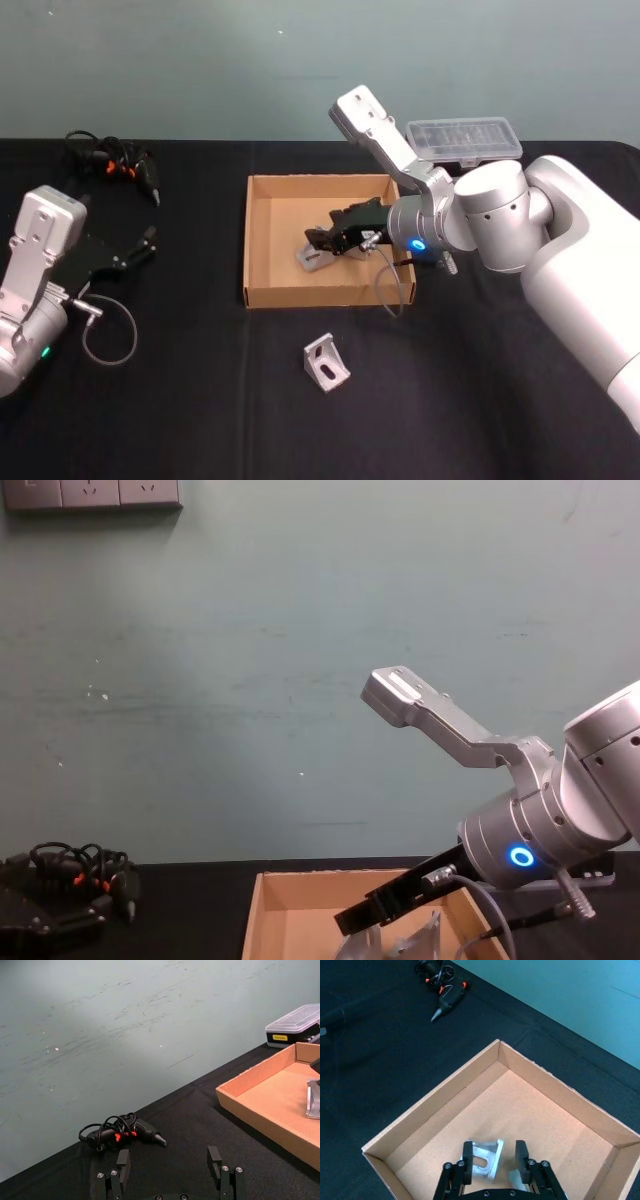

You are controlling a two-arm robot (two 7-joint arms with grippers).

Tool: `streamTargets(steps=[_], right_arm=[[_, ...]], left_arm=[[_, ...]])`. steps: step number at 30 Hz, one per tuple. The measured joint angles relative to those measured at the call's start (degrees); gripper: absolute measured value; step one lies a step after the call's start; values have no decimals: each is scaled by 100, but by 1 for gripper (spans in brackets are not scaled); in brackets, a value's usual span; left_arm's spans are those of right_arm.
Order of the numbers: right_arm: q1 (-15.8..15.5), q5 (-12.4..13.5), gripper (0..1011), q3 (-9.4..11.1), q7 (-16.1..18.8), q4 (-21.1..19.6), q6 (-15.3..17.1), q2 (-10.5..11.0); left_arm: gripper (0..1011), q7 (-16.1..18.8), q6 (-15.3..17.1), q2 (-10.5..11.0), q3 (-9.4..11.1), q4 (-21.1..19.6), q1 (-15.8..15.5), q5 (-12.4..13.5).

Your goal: Use one hand to pick up the angle iron from the table and place it into the box.

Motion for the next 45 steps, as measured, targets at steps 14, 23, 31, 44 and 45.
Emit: streamTargets(steps=[14, 23, 31, 44, 45], right_arm=[[-2, 7, 940, 1, 0, -9, 6, 5], [-236, -78, 1003, 139, 1, -475, 33, 139], [-602, -121, 1003, 280, 1, -1169, 159, 390], [-2051, -8, 1003, 686, -27, -3505, 598, 1285], [-2135, 7, 1003, 713, -39, -3608, 609, 1322]], left_arm=[[1011, 0, 0, 0, 0, 0, 0, 0], [1012, 0, 0, 0, 0, 0, 0, 0], [1011, 0, 0, 0, 0, 0, 0, 0], [1011, 0, 0, 0, 0, 0, 0, 0], [1011, 0, 0, 0, 0, 0, 0, 0]])
